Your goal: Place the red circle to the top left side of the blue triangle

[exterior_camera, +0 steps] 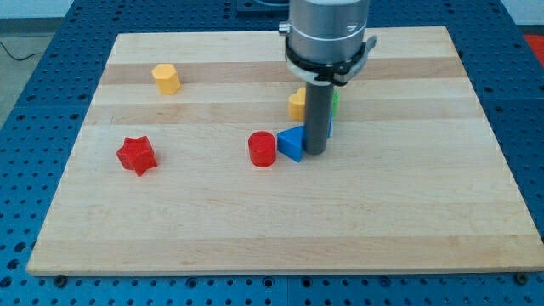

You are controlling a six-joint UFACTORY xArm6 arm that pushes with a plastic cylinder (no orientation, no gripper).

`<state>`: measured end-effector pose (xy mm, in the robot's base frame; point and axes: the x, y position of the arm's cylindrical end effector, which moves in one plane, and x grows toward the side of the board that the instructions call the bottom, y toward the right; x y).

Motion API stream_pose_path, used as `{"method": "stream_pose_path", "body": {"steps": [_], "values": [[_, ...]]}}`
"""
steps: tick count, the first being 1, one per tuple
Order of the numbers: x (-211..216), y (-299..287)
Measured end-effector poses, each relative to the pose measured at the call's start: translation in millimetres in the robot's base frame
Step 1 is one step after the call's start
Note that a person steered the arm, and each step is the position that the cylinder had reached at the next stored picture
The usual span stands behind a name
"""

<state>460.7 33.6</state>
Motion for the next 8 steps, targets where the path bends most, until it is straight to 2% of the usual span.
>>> {"method": "stream_pose_path", "body": {"steps": [2, 3, 5, 6, 7, 8], "values": [[3, -31], [31, -24], [24, -102], [14, -123], [-11, -123], [-14, -123]]}}
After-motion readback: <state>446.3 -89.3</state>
